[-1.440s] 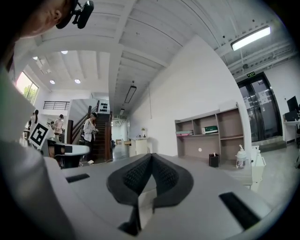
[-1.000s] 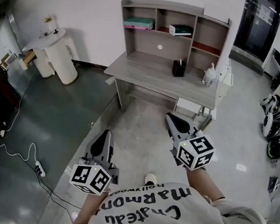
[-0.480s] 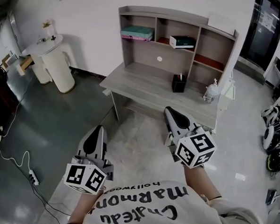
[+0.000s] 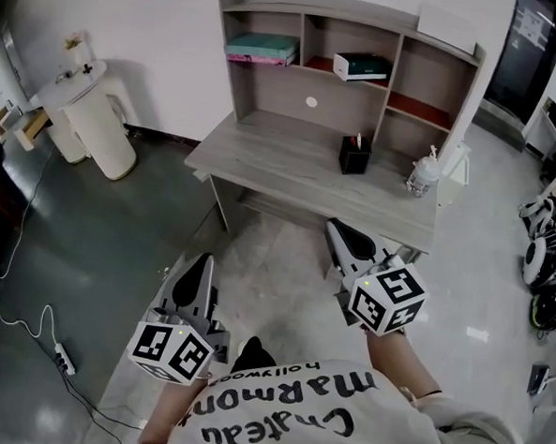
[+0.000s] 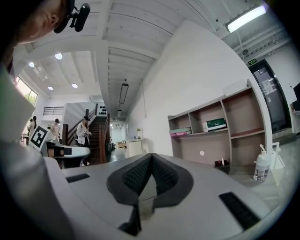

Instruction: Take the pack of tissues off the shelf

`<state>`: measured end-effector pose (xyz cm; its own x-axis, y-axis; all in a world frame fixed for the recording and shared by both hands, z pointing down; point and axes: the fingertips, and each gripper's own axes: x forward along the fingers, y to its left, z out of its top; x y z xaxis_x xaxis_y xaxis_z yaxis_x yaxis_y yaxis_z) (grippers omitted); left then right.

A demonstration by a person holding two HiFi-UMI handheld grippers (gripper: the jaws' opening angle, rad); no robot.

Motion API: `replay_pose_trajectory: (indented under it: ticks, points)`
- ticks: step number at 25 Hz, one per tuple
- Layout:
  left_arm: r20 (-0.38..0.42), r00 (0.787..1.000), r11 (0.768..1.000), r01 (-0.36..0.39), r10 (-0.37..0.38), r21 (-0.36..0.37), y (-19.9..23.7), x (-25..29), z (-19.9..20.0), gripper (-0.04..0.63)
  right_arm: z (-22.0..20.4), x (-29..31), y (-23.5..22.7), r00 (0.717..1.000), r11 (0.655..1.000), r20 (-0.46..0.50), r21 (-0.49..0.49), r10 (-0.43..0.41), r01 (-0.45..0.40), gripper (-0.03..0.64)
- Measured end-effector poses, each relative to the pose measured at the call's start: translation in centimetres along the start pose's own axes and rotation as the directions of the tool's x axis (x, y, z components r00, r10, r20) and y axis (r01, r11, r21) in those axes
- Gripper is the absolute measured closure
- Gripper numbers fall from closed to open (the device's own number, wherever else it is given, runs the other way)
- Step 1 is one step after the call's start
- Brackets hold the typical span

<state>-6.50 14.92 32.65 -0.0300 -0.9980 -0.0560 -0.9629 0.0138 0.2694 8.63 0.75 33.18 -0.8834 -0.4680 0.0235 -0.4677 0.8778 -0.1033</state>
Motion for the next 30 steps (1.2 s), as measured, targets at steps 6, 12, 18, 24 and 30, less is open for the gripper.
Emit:
replay_pose_trajectory:
  ticks: [6,12,18,24,30]
  points:
    - [-0.026,0.999,0.998,0.039,-0.04,-0.043,1.9,4.2,-1.1,0.577,-1.3,3.0,-2.6,0.998,0.999,-0.039,0.016,-0.039,0.04,0.606]
    - [-0.04,0.995,0.995,0.086,-0.089,-0.055,4.9,10.5,0.3,0.577,-0.3,7.7,-5.8,0.995,0.996,-0.044,0.024,-0.086,0.087,0.606]
    - [-0.013,0.986,0.986,0.165,-0.165,-0.007,8.0,16.5,4.7,0.577,3.7,12.9,-8.9,0.987,0.987,0.021,0.021,-0.161,0.16,0.606]
    - [0.014,0.977,0.977,0.21,-0.21,0.021,12.1,20.9,8.4,0.577,7.8,17.6,-11.1,0.968,0.972,0.095,0.0,-0.232,0.233,0.606]
    - [0.023,0.965,0.965,0.261,-0.262,0.015,15.8,24.5,10.7,0.577,9.0,20.9,-12.8,0.943,0.953,0.133,0.019,-0.304,0.304,0.606]
